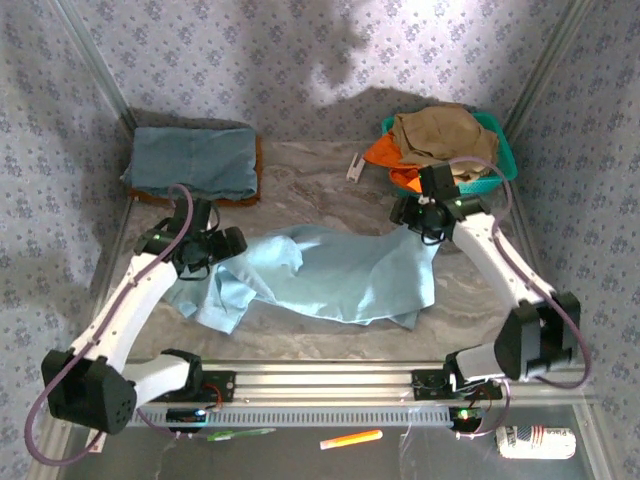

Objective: Fold and stack the trousers

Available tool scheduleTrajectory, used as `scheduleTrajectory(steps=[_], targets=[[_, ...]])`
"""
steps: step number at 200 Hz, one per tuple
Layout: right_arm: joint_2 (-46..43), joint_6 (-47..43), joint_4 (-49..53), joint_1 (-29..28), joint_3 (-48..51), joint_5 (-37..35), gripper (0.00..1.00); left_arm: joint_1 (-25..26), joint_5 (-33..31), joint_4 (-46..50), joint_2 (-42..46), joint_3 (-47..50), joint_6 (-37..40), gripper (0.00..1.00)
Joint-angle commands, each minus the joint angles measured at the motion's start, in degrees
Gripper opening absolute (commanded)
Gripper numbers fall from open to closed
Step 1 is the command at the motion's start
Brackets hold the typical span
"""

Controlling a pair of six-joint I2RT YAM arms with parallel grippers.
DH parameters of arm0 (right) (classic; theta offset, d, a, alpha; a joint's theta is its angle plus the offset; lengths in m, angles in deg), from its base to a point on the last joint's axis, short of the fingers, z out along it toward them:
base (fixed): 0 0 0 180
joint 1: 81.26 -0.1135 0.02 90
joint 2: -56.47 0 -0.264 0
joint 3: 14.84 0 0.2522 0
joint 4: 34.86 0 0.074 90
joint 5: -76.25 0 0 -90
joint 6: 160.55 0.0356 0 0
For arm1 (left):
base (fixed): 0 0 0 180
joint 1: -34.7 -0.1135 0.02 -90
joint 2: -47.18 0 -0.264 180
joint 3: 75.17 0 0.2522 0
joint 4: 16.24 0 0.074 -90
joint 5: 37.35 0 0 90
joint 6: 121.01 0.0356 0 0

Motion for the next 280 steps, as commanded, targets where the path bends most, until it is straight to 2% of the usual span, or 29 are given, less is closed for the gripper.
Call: scheduleTrajectory(steps=[1,20,47,56,71,86,102,123,159,179,194,224,240,252,260,280], targets=[[-8.4,-0.7,3.2,-1.0,5.8,-0.4,0.63,2.5,-0.3,7.3,9.2,-0.4,0.1,1.0],[-14.5,0.1,4.6,-2.2,11.2,-0.5,0.64,6.3,-6.7,15.3,16.7,0.7,-3.8,0.99],[-20.2,1.6,5.7,-3.1,15.9,0.4,0.66,12.1,-7.6,20.6,23.7,7.8,-12.2,0.99],[-21.1,1.8,5.9,-3.6,16.5,0.8,0.66,15.8,-9.8,21.2,25.1,10.5,-16.8,0.99],[-21.9,3.3,6.1,-5.0,17.4,1.5,0.66,25.5,-17.1,23.4,25.0,10.9,-27.3,0.99],[-22.4,4.9,6.1,-6.6,18.8,1.9,0.66,30.0,-23.7,25.3,23.8,12.2,-36.3,0.99],[-23.7,6.8,6.1,-7.7,21.3,1.8,0.68,30.8,-26.3,24.2,22.4,16.1,-43.7,0.99],[-26.7,9.4,7.3,-7.8,25.5,2.0,0.75,30.7,-27.9,18.8,21.7,22.1,-48.4,0.99],[-31.9,14.1,9.7,-5.6,33.4,4.8,0.82,30.7,-28.8,11.9,22.5,27.8,-46.9,0.99],[-34.3,16.2,5.7,-2.5,38.8,8.8,0.83,30.8,-29.6,8.9,23.4,30.2,-45.3,0.99],[-35.0,18.0,1.2,0.3,42.1,12.9,0.83,30.6,-30.2,7.1,24.4,32.1,-45.0,0.9],[-35.3,19.5,-4.2,5.4,45.9,16.3,0.86,30.6,-31.7,2.4,26.3,35.6,-43.3,0.72],[-35.9,19.6,-7.6,8.7,47.5,19.2,0.82,30.5,-32.8,0.5,26.5,36.7,-42.3,0.54],[-36.6,19.8,-8.3,10.8,48.0,20.7,0.74,30.4,-33.3,-0.5,26.7,37.1,-42.0,0.39],[-37.2,19.4,-8.1,11.8,48.0,20.9,0.66,30.3,-33.3,-1.2,26.8,37.3,-41.3,0.35],[-38.3,17.8,-6.4,13.9,47.1,20.7,0.39,29.9,-35.2,-2.2,27.7,36.9,-39.2,0.15]])
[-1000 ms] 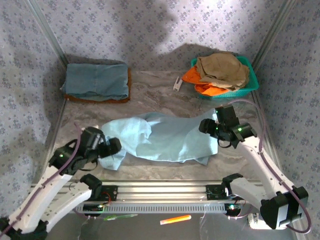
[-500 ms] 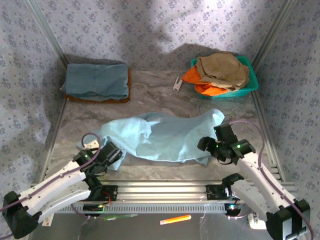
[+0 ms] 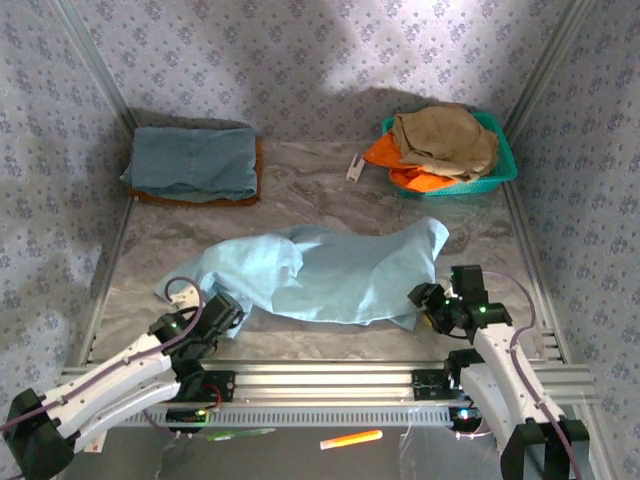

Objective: Fold and stack the trousers

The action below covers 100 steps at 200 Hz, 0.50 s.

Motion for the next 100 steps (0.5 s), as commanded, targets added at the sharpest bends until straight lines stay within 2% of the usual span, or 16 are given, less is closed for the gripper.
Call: scheduleTrajectory(steps=[1,17,35,56,100], targets=[[-1.4,-0.5,-0.4,2.3,-0.4,2.4,0.37,-0.5,-3.9,-3.0,1.4,-0.4,2.7,0.14],[-1.6,-1.5,0.4,3.6,-1.3,2.9,0.18,-0.9,-4.5,-2.9,2.9,-1.6,5.3,0.0],[-1.7,-3.2,1.2,4.0,-3.2,2.3,0.0,-1.4,-5.2,-1.7,4.6,-4.2,9.1,0.0],[-2.3,-5.5,4.6,4.1,-7.2,2.1,0.0,-2.6,-4.9,0.8,5.3,-9.4,13.9,0.0],[-4.7,-12.5,15.9,4.2,-23.9,-4.5,0.0,-2.9,-6.9,8.0,3.0,-30.8,27.9,0.0]])
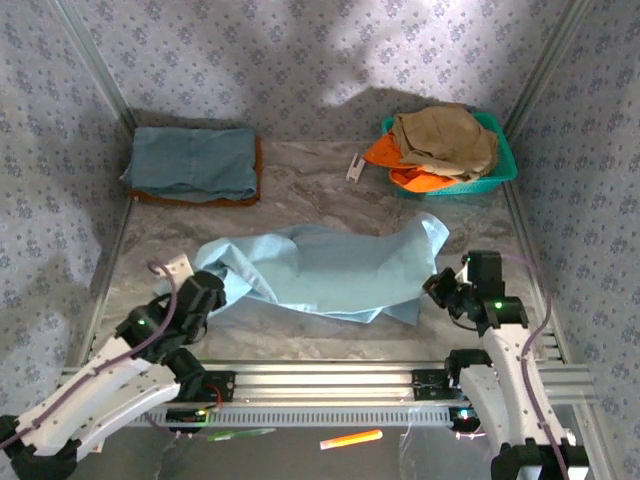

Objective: Fold and stack the trousers

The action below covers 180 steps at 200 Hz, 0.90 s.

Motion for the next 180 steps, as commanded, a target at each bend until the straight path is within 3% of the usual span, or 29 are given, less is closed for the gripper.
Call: scheduleTrajectory(steps=[1,52,89,112,141,180], targets=[[-1.9,-5.6,7.4,0.6,-10.3,-5.0,0.0,-0.3,-3.6,4.4,-1.1,-12.0,11.1,0.0],[-3.2,-11.1,15.3,1.2,-28.1,-12.5,0.0,0.0,0.4,8.2,-4.0,-32.1,23.6,0.0],[-4.1,-13.3,19.5,1.2,-39.2,-14.9,0.0,0.0,5.5,9.6,-3.0,-39.6,25.6,0.0],[-3.3,-14.2,18.6,1.2,-40.9,-15.6,0.0,0.0,7.5,9.5,-2.6,-39.7,24.6,0.0],[4.1,-15.7,11.7,1.2,-37.8,-14.9,0.0,0.0,1.3,8.9,-2.5,-34.7,21.6,0.0],[21.2,-15.7,-0.7,1.8,-37.0,-16.1,0.0,-0.9,-17.3,5.9,-4.4,-30.4,21.4,0.0]])
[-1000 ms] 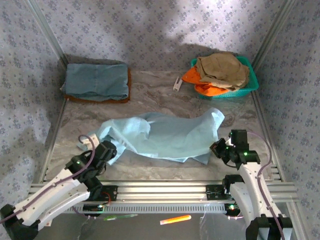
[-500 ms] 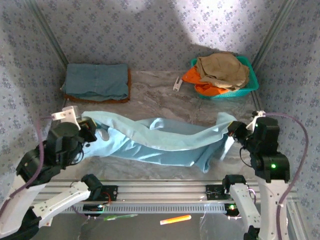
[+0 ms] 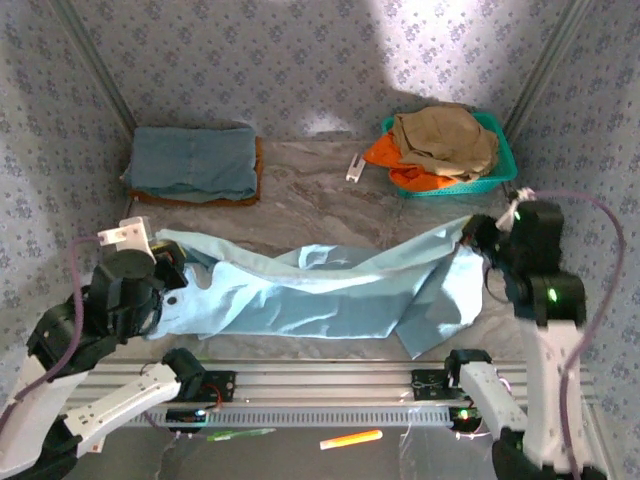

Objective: Fold and stack the trousers

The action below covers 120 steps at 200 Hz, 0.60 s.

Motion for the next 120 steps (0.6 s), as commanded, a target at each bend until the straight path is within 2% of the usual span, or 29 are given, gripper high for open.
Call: scheduleTrajectory(steps=[1,12,20,31,48,52,62,68,74,76,78,83,98,102,120], targets=[[10.1,-1.4,-11.1,1.0,0.7,-2.6,0.0,-0.9,-14.4,-4.3,-1.5,0.8,0.3,0.0],[16.4,-0.9,-13.0,1.8,-0.9,-2.4,0.0,-3.3,-16.3,-6.7,-3.8,1.5,2.1,0.0],[21.0,-0.6,-14.2,2.2,-2.5,-1.7,0.0,-7.0,-14.1,-9.0,-5.6,1.9,3.4,0.0],[27.5,0.1,-14.6,2.6,-5.8,-0.9,0.0,-15.0,-6.4,-12.7,-8.4,2.5,5.0,0.0],[36.0,-0.2,-13.9,2.7,-12.4,1.1,0.0,-31.1,9.8,-17.8,-13.8,3.8,4.4,0.0],[37.5,-0.3,-13.3,2.6,-14.0,1.1,0.05,-34.5,13.5,-19.1,-15.4,4.0,4.0,0.0],[40.1,-0.5,-12.0,2.4,-16.8,2.2,0.26,-41.3,22.0,-23.3,-19.6,4.6,3.4,0.0],[40.5,-0.6,-11.3,2.0,-17.8,2.6,0.33,-44.1,26.5,-25.2,-22.1,4.4,3.2,0.0],[40.0,-0.9,-11.1,1.4,-17.7,2.6,0.43,-45.6,29.1,-25.5,-24.5,3.6,2.6,0.21],[39.8,-0.9,-11.1,1.2,-17.6,2.6,0.45,-46.0,29.5,-25.4,-25.1,3.4,2.6,0.32],[39.2,-1.0,-11.1,0.9,-17.3,2.3,0.51,-46.1,30.0,-25.4,-25.9,3.0,2.7,0.42],[37.9,-1.0,-11.1,0.1,-16.5,1.4,0.59,-46.3,31.1,-25.5,-27.3,2.3,3.2,0.62],[33.5,-0.8,-10.4,-1.5,-13.6,-1.1,0.69,-46.3,30.9,-24.9,-28.9,1.4,3.6,0.96],[32.0,-0.8,-10.1,-1.9,-12.6,-1.5,0.71,-46.3,30.6,-24.9,-28.7,1.6,3.8,0.99],[24.3,-0.5,-9.1,-5.0,-6.2,-3.7,0.73,-46.4,30.5,-22.9,-27.2,1.9,3.0,1.0]])
